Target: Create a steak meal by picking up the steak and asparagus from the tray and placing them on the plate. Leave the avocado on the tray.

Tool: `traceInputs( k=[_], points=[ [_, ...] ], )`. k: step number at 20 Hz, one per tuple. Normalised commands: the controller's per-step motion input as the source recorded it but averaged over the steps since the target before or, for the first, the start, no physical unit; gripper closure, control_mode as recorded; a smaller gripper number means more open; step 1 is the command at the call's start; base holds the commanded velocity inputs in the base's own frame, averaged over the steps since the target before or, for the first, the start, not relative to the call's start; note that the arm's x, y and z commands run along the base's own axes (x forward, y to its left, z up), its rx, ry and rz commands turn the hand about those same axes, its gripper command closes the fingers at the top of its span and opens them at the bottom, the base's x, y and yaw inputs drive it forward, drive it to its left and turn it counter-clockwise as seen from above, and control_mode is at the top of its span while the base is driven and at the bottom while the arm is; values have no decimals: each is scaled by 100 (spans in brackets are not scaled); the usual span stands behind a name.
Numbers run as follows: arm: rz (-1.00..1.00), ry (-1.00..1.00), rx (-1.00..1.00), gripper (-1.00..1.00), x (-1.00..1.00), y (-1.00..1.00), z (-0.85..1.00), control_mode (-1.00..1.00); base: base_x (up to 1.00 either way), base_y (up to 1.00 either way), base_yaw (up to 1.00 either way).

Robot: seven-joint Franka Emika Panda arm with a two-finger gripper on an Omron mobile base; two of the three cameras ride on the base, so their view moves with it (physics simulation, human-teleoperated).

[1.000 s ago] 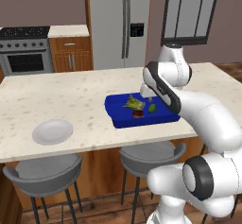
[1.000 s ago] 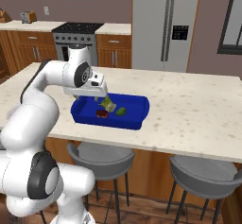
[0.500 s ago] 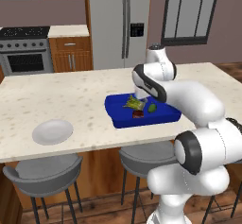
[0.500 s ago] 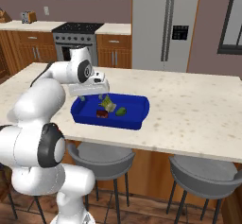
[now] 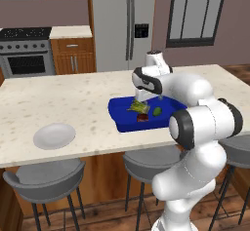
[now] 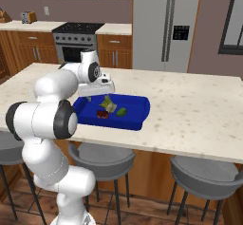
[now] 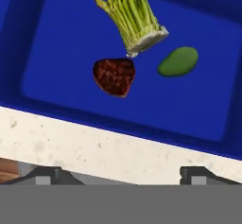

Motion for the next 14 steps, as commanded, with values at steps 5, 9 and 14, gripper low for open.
traceInputs(
  k=[5,9,14],
  points=[
    [4,2,0,-100,61,0,-38,-100,0,0,0],
    [5,1,0,-100,56,-1,-44,-100,0,0,0],
    [5,3,0,-100,58,-2,-45,-100,0,0,0]
  ],
)
